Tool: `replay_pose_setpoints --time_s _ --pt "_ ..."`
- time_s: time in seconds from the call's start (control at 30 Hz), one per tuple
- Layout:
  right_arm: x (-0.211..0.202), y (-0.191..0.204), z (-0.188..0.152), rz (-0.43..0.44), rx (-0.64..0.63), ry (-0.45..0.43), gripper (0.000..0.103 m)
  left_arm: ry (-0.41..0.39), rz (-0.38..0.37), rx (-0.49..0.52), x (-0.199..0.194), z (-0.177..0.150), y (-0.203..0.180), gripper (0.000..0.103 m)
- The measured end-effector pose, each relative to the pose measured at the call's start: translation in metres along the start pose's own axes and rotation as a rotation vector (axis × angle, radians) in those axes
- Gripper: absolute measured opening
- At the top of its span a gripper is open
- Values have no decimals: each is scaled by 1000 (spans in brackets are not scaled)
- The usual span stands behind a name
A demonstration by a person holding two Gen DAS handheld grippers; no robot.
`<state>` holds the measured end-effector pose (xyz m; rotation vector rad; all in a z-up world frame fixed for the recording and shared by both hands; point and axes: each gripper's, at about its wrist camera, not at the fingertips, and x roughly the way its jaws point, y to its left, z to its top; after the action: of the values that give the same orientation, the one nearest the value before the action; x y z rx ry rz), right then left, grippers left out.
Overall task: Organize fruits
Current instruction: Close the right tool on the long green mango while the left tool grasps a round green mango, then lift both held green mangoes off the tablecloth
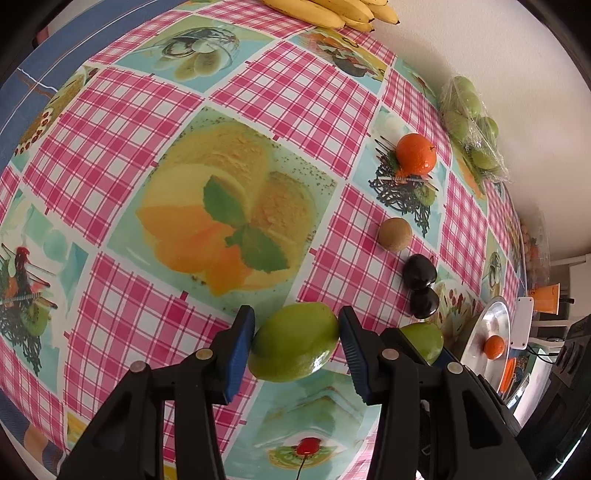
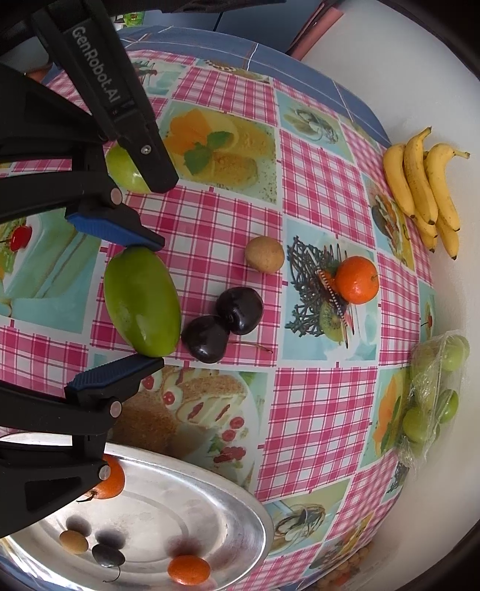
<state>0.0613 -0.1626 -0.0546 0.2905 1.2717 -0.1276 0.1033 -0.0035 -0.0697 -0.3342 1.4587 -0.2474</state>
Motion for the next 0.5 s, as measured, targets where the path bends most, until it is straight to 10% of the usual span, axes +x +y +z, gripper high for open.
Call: replay_pose_setpoints --time_s 0.5 --pt "-23 -10 -6 15 38 -9 60 -31 -35 12 -12 0 -2 44"
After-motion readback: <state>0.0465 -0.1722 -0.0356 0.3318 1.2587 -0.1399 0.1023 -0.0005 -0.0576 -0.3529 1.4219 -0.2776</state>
